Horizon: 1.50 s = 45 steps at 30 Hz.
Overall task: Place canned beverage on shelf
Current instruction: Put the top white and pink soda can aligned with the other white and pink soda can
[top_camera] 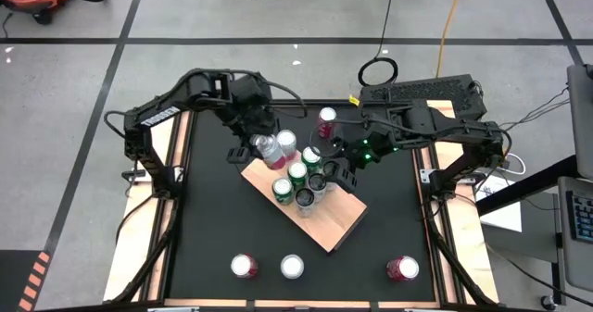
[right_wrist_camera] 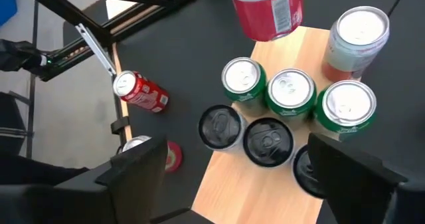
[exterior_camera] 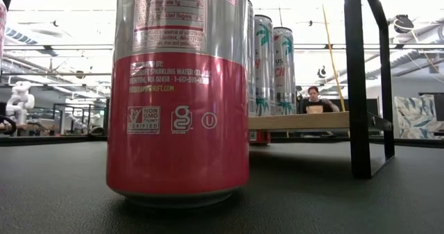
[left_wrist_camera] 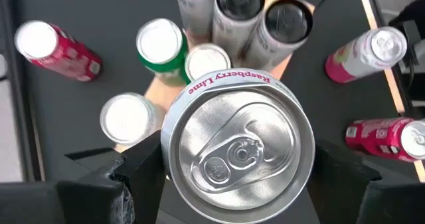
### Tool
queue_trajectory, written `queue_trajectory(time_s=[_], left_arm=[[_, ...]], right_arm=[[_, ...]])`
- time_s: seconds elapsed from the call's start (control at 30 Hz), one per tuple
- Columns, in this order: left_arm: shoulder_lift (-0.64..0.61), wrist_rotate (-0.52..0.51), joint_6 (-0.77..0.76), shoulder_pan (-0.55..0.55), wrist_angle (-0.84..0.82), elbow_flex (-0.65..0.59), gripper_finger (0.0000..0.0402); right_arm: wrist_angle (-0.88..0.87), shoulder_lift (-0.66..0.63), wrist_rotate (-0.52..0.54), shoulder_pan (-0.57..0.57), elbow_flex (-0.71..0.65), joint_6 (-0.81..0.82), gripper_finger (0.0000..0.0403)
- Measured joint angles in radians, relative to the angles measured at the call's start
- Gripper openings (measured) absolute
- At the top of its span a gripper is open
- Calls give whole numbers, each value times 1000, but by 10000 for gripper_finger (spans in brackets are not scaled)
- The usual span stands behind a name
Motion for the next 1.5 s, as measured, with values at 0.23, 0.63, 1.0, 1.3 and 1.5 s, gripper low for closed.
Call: queue_trajectory(time_s=[0.23,0.63,1.0,1.3,1.5], left_arm=[[-13,15,-20,-10,0,-43,281],[-98,17,-137,-31,-2,-44,281],[-372,-165,-386,-139,7,-283,281],[-432,-238,-241,-156,188,-492,281],[-320,-247,-110,-155,238,-512,281]], right_arm=[[0,0,25,40,0,24,341],[0,0,27,132,0,51,341],[4,0,108,216,0,43,341],[9,0,131,217,0,16,341],[8,0,132,205,0,-3,341]])
